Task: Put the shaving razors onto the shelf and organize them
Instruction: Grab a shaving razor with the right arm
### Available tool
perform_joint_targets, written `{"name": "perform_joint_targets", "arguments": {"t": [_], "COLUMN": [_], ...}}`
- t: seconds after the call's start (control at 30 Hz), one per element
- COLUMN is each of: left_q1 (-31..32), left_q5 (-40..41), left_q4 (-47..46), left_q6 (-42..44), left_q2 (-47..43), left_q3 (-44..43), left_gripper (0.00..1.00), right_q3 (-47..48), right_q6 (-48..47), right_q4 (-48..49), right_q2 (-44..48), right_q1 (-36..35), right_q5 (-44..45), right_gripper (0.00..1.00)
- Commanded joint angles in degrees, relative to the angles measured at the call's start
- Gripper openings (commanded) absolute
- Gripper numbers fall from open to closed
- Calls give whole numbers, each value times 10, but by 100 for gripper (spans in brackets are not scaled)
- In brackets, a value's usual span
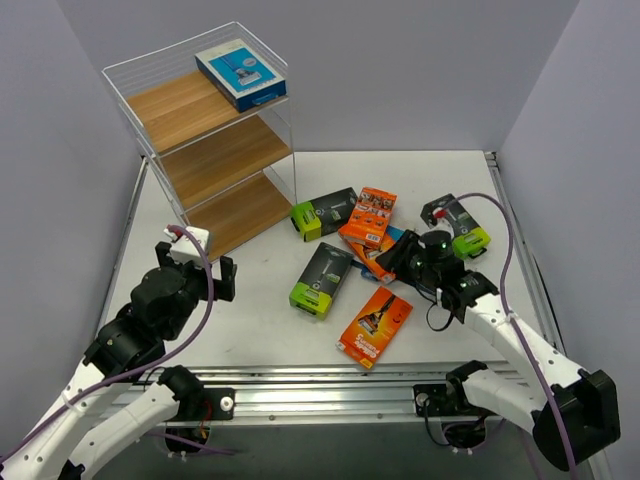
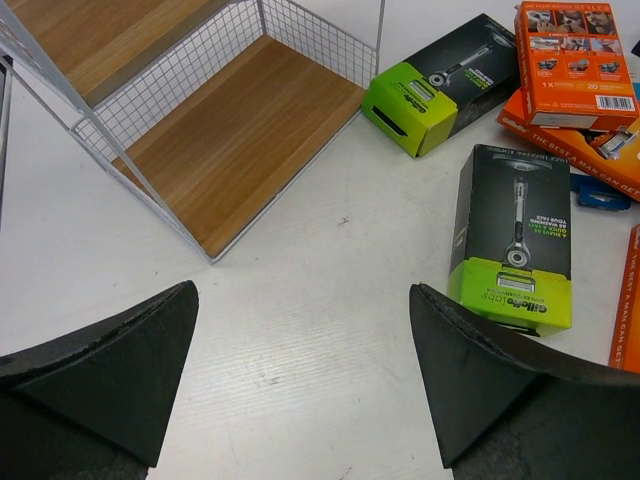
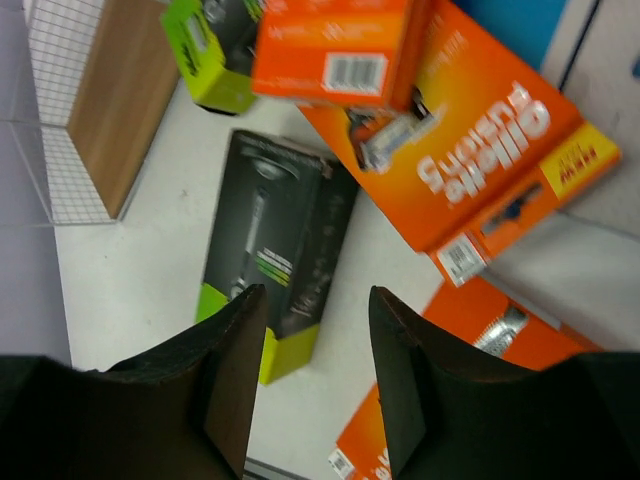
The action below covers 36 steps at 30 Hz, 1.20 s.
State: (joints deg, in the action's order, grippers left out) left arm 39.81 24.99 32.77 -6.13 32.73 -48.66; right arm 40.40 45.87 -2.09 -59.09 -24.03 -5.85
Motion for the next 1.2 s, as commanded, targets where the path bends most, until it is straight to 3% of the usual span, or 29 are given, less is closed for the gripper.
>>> {"name": "perform_joint_targets", "arguments": {"t": [0.0,0.13,0.3,0.6,1.17], "left_q1": [3,3,4,5,12], "left_q5": [-9,-2,-2,-15,-20], "left_q4": [-29,-37,-46,-46,-51], "left_q6": [8,9,11,10,9], "left_q2": [8,0,-9,-6,-6], "left_q3": [-3,4,11,10,14], "left_gripper": [95,96,95,95,95], "right_q3": [-70,-158,-205,-265,-303], "right_q6": [75,116,139,187,198], "right_q4": [59,98,128,258,331], "right_q2": [65,107,122,60,-9], "right_q1": [0,1,2,9,16], "right_q5": [-6,7,16,11,29], "right_gripper": [40,30,24,25,23]}}
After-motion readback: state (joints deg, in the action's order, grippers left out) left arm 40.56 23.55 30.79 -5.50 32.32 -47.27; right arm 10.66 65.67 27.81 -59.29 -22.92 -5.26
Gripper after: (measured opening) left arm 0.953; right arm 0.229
